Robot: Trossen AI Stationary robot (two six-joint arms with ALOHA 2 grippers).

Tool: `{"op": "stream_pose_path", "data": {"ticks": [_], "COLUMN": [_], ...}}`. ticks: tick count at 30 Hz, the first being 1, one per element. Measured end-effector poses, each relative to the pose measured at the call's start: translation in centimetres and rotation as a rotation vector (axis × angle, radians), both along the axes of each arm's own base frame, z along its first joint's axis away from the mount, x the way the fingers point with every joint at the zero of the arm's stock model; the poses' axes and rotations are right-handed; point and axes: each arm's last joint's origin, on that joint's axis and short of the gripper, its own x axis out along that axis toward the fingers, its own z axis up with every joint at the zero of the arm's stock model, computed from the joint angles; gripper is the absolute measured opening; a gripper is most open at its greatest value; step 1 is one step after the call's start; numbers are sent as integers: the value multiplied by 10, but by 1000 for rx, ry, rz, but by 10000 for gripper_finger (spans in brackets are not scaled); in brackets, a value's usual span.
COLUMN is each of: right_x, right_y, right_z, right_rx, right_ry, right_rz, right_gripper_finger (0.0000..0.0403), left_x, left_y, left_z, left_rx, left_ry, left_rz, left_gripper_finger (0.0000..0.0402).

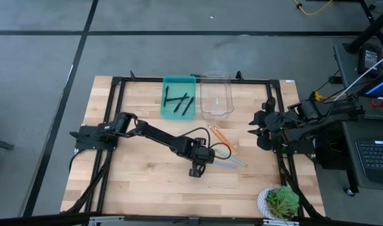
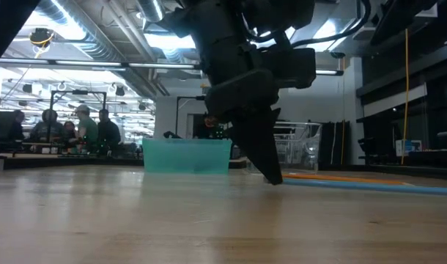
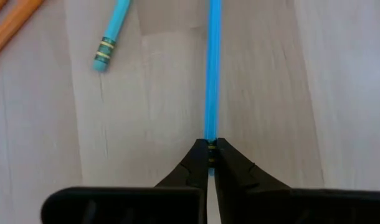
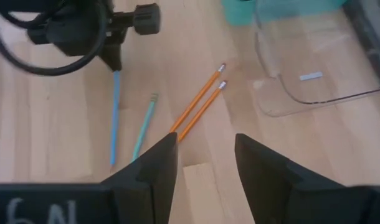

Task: Sort pens & pencils
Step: Put the blue pencil into the transparent bin

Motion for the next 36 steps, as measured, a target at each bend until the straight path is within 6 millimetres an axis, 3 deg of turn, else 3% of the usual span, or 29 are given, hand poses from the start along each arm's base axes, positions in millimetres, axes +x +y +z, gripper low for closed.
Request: {"op": "stream_pose_path", "data": {"ticks": [10,18,30,36], "right_x": [1,20,54,68], "right_y": [3,12,38,51], "right_z": [0,-9,-33,-46], "right_rx": [68,114,75,60], "right_ry": [7,24,121,140], "right_rz": [77,211,357,321], "right_gripper_finger": [162,164,274,281], "left_x": [-3,-6,-6,-11], "left_y": [7,13,21,23], "left_z": [32,43,47,65], "left_rx": [-29,-26,-15,20], "left_ry": [-63,-77,-74,-114], "left_rz": [3,5,2,19], "left_gripper_finger": [4,4,5,5]}}
